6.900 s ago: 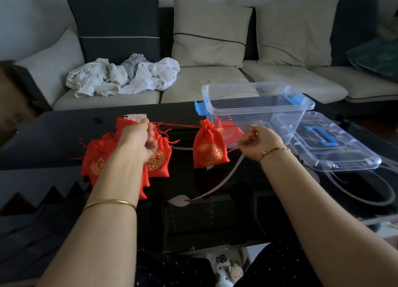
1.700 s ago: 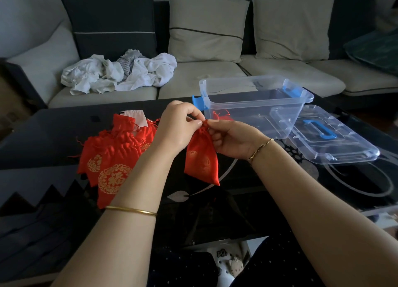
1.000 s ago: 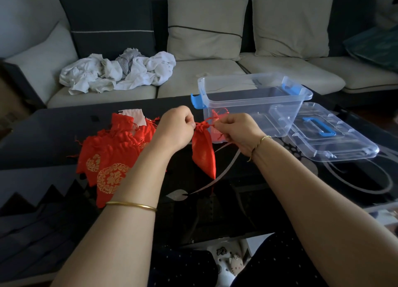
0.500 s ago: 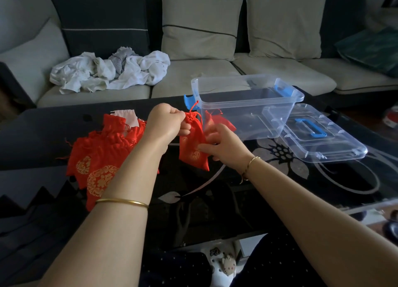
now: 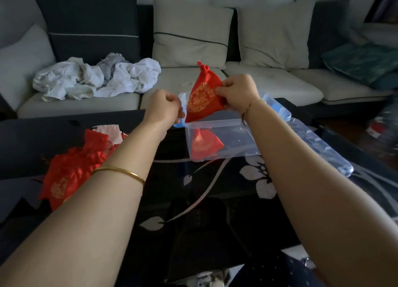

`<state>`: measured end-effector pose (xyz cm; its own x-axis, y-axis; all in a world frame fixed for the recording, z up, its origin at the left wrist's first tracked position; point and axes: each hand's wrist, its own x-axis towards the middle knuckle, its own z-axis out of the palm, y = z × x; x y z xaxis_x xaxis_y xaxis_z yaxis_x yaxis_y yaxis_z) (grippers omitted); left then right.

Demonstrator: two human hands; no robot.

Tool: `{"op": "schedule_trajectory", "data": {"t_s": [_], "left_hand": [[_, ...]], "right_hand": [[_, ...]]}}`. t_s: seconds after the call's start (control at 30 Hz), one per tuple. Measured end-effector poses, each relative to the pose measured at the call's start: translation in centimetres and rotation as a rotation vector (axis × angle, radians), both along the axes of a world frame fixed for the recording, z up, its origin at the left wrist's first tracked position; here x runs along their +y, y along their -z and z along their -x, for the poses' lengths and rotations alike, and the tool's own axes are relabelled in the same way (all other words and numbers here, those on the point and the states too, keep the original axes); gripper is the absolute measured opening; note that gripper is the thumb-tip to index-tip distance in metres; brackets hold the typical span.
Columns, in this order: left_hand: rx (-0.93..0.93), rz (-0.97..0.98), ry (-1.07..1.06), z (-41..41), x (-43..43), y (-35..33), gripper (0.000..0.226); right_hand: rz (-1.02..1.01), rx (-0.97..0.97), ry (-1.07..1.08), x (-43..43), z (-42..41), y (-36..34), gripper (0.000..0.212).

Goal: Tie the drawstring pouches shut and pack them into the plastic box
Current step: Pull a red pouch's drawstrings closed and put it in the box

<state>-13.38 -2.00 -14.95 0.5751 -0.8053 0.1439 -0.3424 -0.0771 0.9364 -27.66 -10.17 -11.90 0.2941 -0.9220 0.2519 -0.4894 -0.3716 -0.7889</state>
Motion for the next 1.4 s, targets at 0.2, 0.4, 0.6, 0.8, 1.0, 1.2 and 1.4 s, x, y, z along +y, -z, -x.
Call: {"op": "schedule_trajectory", "data": {"t_s": [0.2, 0.4, 0.6, 0.8, 1.0, 1.2, 1.4], "left_hand": [[-0.154, -0.09, 0.04, -0.7, -2.4, 1.6, 0.022], [-0.16, -0.052, 0.088, -1.8, -3.2, 2.1, 0.026], [-0.036, -0.028, 0.01, -2.8, -0.3, 2.4, 0.013], [0.064, -0.029, -0.214, -4.2, 5.2, 4.3, 0.017], [-0.222, -0.197, -0.459, -7.1, 10.5, 7.0, 0.029], [-0.232, -0.483, -0.618, -9.7, 13.0, 6.9, 0.04], [-0.115, -0.585, -0.594, -10.5, 13.9, 8.3, 0.047]], "right_hand": [[-0.283, 0.395, -0.042, -5.4, -3.3, 0.8, 0.003], [-0.313, 0.983, -0.192, -5.6, -5.9, 3.3, 0.033], [-0.232, 1.029, -0.162, -2.8, -4.6, 1.3, 0.005], [-0.061, 0.206, -0.184, 3.4, -5.1, 0.0, 0.016], [-0.352, 0.356, -0.481, 12.4, -9.4, 6.5, 0.03], [-0.453, 0.217, -0.53, 14.4, -14.2, 11.2, 0.025], [-0.162, 0.406, -0.426, 15.1, -17.3, 13.2, 0.043]]}}
